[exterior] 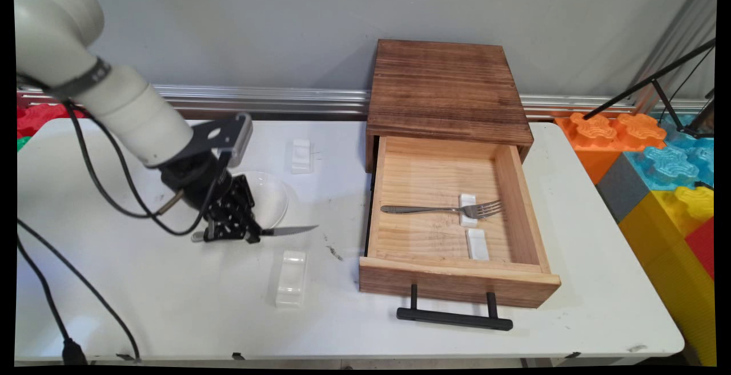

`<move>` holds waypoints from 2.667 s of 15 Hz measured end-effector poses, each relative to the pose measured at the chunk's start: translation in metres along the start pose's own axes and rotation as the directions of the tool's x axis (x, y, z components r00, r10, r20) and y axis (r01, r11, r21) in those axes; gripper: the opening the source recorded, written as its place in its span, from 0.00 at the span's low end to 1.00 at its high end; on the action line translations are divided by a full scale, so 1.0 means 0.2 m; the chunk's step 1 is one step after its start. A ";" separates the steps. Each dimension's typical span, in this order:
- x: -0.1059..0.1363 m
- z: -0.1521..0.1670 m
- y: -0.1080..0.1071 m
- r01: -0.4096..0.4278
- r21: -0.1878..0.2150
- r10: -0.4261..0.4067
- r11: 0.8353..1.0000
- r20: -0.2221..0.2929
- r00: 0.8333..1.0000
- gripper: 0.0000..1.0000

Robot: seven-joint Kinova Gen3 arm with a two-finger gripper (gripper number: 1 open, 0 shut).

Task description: Place the picked object into the drawer

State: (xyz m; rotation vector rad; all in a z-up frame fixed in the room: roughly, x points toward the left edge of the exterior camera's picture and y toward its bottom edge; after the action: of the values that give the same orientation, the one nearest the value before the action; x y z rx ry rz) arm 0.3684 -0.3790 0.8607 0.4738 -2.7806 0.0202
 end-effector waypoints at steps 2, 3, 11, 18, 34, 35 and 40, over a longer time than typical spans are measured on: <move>0.05 -0.05 -0.01 -0.002 0.000 0.002 1.000 -0.004 1.000 0.00; 0.09 -0.08 -0.02 -0.002 -0.001 0.002 1.000 -0.008 1.000 0.00; 0.44 -0.20 -0.08 -0.036 -0.003 0.036 0.999 -0.066 0.997 0.00; 0.72 -0.14 -0.12 -0.032 -0.007 0.031 0.999 -0.097 0.995 0.00; 1.27 0.16 -0.16 -0.037 -0.008 0.035 0.999 -0.187 0.982 0.00; 1.30 0.19 -0.16 -0.043 -0.009 0.040 0.999 -0.191 0.981 0.00; 1.39 0.31 -0.15 -0.054 -0.012 0.051 0.998 -0.202 0.978 0.00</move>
State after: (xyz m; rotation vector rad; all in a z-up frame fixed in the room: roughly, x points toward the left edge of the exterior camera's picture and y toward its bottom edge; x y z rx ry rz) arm 0.1097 -0.5017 0.8875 0.3716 -2.5914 0.0531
